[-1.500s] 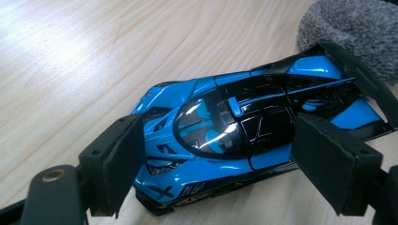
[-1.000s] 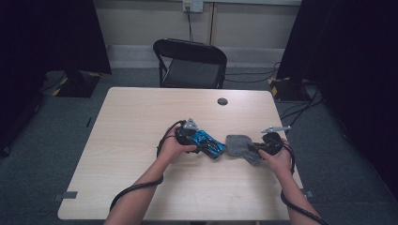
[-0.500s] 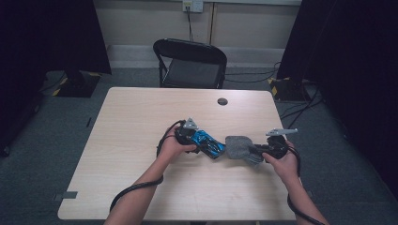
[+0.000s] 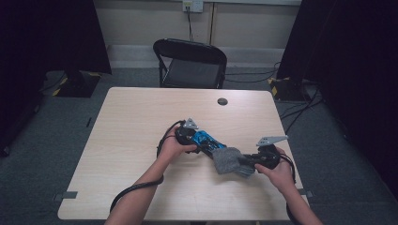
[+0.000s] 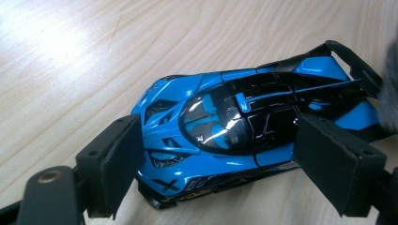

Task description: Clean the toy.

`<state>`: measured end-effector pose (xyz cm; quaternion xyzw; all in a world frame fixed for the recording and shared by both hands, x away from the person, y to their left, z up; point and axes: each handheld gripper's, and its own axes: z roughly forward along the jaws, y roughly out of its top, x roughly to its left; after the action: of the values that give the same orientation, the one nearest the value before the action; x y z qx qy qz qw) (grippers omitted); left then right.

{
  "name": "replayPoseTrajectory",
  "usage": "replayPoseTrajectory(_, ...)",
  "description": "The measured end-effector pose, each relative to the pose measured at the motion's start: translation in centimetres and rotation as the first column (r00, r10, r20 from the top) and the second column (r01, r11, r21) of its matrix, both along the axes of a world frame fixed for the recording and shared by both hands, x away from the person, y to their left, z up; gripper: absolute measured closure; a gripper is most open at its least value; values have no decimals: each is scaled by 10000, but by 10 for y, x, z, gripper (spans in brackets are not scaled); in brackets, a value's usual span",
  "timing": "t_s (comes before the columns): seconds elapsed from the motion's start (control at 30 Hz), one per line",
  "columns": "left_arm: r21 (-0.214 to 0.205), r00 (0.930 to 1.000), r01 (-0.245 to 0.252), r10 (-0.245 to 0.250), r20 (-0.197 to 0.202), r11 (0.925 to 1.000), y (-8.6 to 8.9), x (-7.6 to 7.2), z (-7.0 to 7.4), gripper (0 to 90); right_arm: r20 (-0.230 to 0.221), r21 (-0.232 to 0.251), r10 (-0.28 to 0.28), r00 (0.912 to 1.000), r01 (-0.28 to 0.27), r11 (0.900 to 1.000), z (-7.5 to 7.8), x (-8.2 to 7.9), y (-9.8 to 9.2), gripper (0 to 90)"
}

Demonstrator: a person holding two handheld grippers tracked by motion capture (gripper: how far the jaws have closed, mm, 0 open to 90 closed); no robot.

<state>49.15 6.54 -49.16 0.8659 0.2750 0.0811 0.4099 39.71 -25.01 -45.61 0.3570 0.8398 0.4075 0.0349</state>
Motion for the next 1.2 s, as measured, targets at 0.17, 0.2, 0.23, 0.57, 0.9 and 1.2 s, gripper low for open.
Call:
replayPoseTrajectory(0.17, -55, 10000, -30, 30, 9, 10000, 0, 0, 0, 165, -312, -279, 512, 9982, -521, 9983, -12, -5, 15, 766)
replayPoseTrajectory(0.2, -4, 10000, -14, 14, 6, 10000, 0, 0, 0, 168, -454, -467, 557, 9974, -578, 9972, -17, -4, 19, 766)
replayPoseTrajectory(0.23, -4, 10000, -14, 14, 6, 10000, 0, 0, 0, 171, -454, -467, 557, 9974, -578, 9972, -17, -4, 19, 766)
replayPoseTrajectory(0.57, 53, 10000, 13, -13, -30, 10000, 0, 0, 1, 174, -553, -987, 532, 9970, -585, 9934, -22, 4, 22, 764)
replayPoseTrajectory(0.9, 48, 10000, 10, -10, -17, 10000, 0, 0, 1, 175, -615, -1135, 341, 9975, -409, 9927, -22, 9, 14, 763)
replayPoseTrajectory(1.2, 67, 10000, 7, -7, -3, 10000, 0, 0, 1, 176, -720, -793, 1256, 9895, -1312, 9882, -24, -6, 28, 763)
